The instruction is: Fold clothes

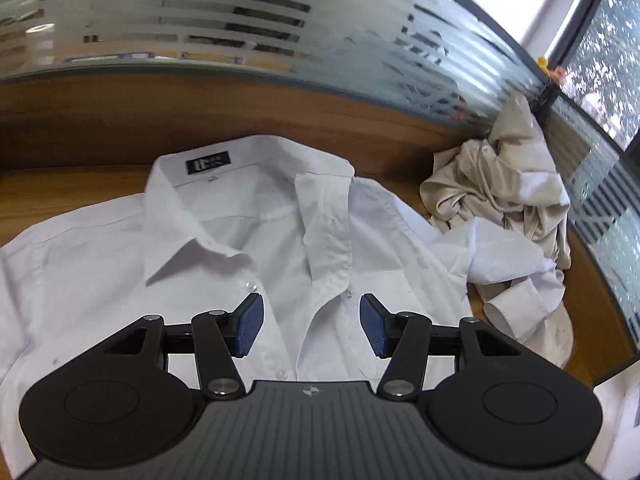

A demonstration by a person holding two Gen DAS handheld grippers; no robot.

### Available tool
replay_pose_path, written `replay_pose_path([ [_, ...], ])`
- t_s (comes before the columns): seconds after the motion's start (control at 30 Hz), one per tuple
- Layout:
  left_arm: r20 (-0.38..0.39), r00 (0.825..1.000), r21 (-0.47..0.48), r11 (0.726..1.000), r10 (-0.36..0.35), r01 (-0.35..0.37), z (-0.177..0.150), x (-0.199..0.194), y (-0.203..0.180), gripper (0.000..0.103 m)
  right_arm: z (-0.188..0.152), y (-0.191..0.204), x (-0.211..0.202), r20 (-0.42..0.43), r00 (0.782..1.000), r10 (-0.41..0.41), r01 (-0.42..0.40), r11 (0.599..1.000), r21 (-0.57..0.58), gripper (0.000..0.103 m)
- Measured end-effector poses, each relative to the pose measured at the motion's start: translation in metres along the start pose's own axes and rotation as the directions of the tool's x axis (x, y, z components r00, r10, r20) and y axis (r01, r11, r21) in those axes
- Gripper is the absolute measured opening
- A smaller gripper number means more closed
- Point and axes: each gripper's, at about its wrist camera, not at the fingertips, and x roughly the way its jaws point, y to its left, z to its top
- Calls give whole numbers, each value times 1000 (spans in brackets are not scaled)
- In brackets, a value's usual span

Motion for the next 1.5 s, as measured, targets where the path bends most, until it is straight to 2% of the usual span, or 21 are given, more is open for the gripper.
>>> replay_pose_path([
  [0.1,-4,1000,-11,1000,-22,22,6,19,-2,67,3,3,6,-10,1000,-8,8,1000,-19,34],
  [0.27,-14,999,1,999,-34,34,13,43,-6,69,8,7,17,-23,1000,-2,1,999,-46,42],
  [0.43,-21,999,20,999,-38,38,20,58,-7,72,11,11,29,-33,999,3,-5,998,-69,40],
  [0.53,-20,999,14,999,-42,42,23,63,-7,74,10,11,30,-18,1000,11,-12,997,-78,26],
  [0.57,-20,999,10,999,-45,46,24,64,-7,75,9,12,30,-13,1000,13,-14,996,-88,13],
  [0.7,-22,999,21,999,-47,47,24,71,-14,79,8,11,28,-7,1000,13,-14,994,-105,5],
  [0.9,-31,999,38,999,-27,28,25,90,-26,79,10,9,22,-6,1000,15,-16,995,-98,3],
  [1.1,-24,998,94,994,59,-57,36,114,-40,78,12,8,13,0,1000,18,-18,996,-83,3],
  [1.13,-21,997,101,992,75,-72,38,118,-41,75,13,7,13,-1,1000,18,-18,996,-85,3],
  [1.17,-20,996,101,991,89,-86,41,120,-41,59,13,7,12,-2,1000,19,-19,996,-87,3],
  [1.2,-20,995,99,990,102,-100,44,121,-39,31,14,7,12,-3,1000,20,-20,996,-88,3],
  [1.27,-20,991,96,987,129,-126,50,123,-37,9,15,6,12,-7,1000,19,-19,996,-87,3],
  [1.37,18,988,82,985,151,-152,60,105,-30,7,18,3,10,-2,1000,0,-1,997,-79,2],
  [1.5,-14,984,56,983,176,-175,67,82,-12,7,24,-9,8,-6,1000,0,0,999,-40,2],
])
